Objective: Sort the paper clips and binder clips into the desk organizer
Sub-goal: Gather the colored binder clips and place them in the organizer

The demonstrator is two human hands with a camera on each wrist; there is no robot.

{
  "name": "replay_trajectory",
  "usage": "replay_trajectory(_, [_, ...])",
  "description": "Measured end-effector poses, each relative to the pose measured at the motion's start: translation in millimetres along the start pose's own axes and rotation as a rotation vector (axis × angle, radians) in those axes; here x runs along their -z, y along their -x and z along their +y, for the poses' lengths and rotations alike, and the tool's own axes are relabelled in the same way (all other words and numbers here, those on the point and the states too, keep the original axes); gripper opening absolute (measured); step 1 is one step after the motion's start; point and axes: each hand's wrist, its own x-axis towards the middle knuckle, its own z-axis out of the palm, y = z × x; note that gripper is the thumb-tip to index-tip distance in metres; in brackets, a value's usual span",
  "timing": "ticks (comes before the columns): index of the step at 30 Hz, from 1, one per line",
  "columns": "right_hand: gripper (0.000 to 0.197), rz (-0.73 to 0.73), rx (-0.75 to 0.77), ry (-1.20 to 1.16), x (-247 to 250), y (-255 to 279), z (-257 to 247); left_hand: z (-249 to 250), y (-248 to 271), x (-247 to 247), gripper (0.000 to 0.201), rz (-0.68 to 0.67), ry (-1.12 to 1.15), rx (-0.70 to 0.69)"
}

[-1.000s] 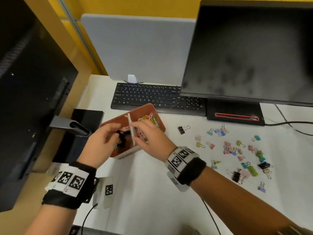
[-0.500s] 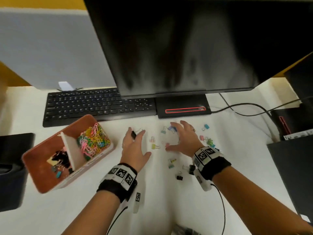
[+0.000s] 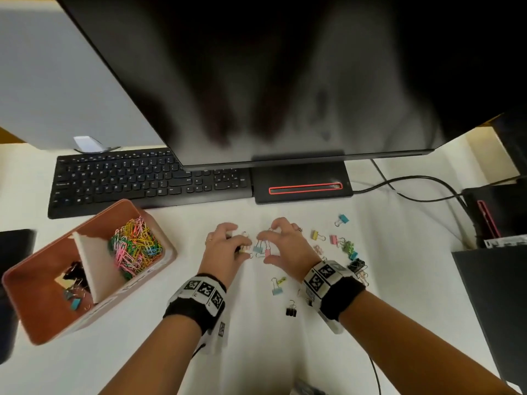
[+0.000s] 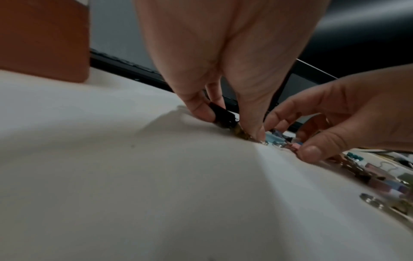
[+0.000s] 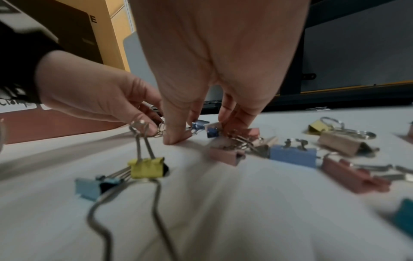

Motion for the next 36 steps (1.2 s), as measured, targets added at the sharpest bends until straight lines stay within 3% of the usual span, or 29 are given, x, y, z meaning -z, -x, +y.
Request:
replay_trajectory(9, [0.025, -0.008, 0.0, -0.026, -7.7, -1.6, -8.6, -4.6, 7.7, 4.1, 0.018, 0.045, 0.335, 0.155])
replay_trajectory(16, [0.033, -0.096, 0.019, -0.058, -12.8, -6.1, -25.3, -3.9, 16.1, 19.3, 0.012, -0.014, 0.196, 0.135])
replay_trajectory(20, [0.019, -0.139, 0.001, -0.045, -15.1, -8.2, -32.2, -7.8, 21.0, 26.8, 0.009, 0.003, 0.156, 0.154])
replay_trajectory(24, [0.013, -0.135, 0.004, -0.013, -18.6, -6.3, -36.0, -5.4, 34.5, 39.3, 0.008, 0.023, 0.12, 0.062])
replay_trajectory(29, [0.019, -0.147, 0.021, 0.003, -27.1, -6.4, -44.4, -2.5, 68.8, 70.9, 0.009, 0.072, 0.159, -0.046])
replay_trajectory(33, [0.017, -0.167, 0.051, 0.022, -30.4, -5.2, -65.6, -18.5, 97.8, 104.2, 0.011, 0.141, 0.257, -0.004])
replay_trajectory(36, [0.012, -0.107, 0.182, -0.042, -29.0, 1.1, -101.7, -38.9, 119.2, 141.0, 0.011, 0.264, 0.177, 0.037])
